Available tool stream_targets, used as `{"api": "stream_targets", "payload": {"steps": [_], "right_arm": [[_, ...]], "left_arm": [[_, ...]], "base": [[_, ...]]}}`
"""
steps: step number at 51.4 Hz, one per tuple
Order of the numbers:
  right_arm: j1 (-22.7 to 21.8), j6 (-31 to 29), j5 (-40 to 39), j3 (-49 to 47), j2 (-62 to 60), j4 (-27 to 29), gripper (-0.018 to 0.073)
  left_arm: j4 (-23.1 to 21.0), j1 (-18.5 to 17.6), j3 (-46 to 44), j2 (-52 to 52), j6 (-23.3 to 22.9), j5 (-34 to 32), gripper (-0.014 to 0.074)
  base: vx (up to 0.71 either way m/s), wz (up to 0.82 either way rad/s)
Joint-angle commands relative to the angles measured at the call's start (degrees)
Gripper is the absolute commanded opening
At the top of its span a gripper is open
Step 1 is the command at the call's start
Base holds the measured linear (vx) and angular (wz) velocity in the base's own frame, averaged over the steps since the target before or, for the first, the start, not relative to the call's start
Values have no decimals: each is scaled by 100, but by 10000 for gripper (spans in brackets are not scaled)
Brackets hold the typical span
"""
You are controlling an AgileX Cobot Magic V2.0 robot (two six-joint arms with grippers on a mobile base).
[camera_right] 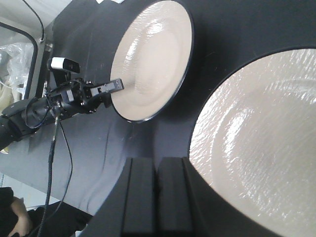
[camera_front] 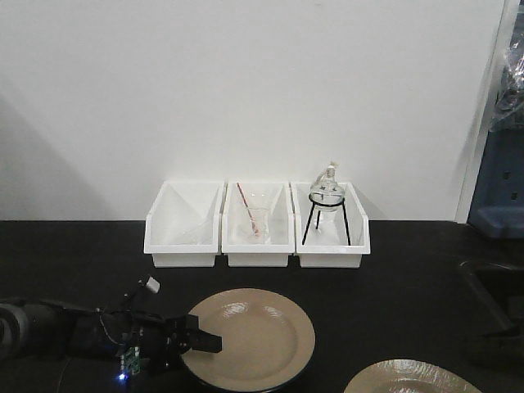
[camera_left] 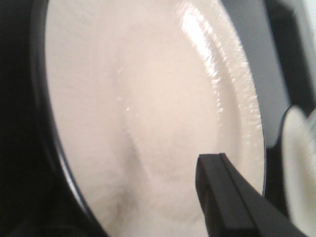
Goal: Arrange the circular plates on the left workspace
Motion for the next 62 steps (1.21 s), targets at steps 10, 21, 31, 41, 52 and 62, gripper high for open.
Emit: {"api": "stream_targets", "payload": {"steps": [10, 21, 31, 41, 52, 62], "right_arm": [[-23, -182, 48, -162, -141, 366, -5], [-23, -518, -5, -162, -141, 172, -3], [-33, -909, -306, -180, -141, -594, 38], [-33, -856, -425, -180, -141, -1337, 203], [-35, 150, -735, -180, -141, -1379, 504], [-40, 1710, -1440, -180, 46, -2342, 515]], "left_arm": [[796, 322, -185, -605, 306, -23, 535], [1599, 662, -185, -1107, 214, 364, 494], [2000, 914, -173, -1815, -572, 1354, 246], [2327, 906, -173, -2319, -769, 1903, -8], [2310, 894, -51, -2783, -848, 2084, -3], [2317, 889, 902, -3417, -729, 1383, -1]], "base": [[0, 0], [0, 0], [0, 0], [0, 0], [0, 0], [0, 0]]}}
